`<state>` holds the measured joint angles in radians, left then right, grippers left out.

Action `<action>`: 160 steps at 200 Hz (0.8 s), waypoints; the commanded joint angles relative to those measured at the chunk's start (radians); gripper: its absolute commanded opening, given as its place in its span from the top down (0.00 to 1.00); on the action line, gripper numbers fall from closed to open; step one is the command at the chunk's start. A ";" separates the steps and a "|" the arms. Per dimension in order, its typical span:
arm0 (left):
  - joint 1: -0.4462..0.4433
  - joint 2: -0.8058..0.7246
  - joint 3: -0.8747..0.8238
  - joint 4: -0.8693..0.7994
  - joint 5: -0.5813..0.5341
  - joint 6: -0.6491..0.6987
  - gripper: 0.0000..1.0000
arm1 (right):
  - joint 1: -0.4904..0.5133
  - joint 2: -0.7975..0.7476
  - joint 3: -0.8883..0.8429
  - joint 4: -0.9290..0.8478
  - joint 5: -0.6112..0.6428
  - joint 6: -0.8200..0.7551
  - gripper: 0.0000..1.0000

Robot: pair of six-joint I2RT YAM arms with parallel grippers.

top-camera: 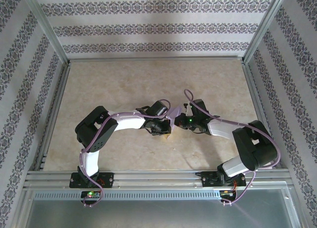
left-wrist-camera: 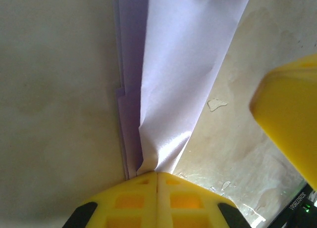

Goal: Fold a paper plane with a square sheet of paper (fold left side to right side)
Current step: Fold the wing for the fifth time at the center of the table.

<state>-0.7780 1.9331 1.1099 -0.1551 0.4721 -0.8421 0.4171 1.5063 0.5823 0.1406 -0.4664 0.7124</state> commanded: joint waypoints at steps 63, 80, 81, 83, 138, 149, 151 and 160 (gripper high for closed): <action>-0.007 0.076 0.011 -0.179 -0.091 0.032 1.00 | 0.019 0.124 0.049 0.109 -0.018 -0.002 1.00; -0.007 0.078 0.013 -0.182 -0.090 0.032 1.00 | 0.019 0.139 0.056 0.111 -0.010 -0.008 1.00; -0.007 0.078 0.013 -0.183 -0.090 0.031 1.00 | 0.019 0.139 0.056 0.111 -0.009 -0.009 1.00; -0.007 0.078 0.013 -0.184 -0.090 0.032 1.00 | 0.018 0.141 0.057 0.110 -0.008 -0.010 1.00; -0.007 0.079 0.020 -0.212 -0.099 0.043 1.00 | -0.010 0.178 0.064 0.096 0.016 -0.050 1.00; -0.009 0.078 0.019 -0.219 -0.109 0.045 1.00 | -0.019 0.180 0.067 0.090 0.020 -0.059 1.00; -0.008 0.078 0.018 -0.219 -0.109 0.045 1.00 | -0.021 0.180 0.068 0.088 0.021 -0.060 1.00; -0.008 0.076 0.018 -0.223 -0.115 0.047 1.00 | -0.029 0.183 0.070 0.085 0.023 -0.065 1.00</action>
<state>-0.7792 1.9495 1.1526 -0.2214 0.4656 -0.8261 0.4160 1.6661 0.6266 0.2291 -0.4721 0.6914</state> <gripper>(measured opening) 0.052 0.060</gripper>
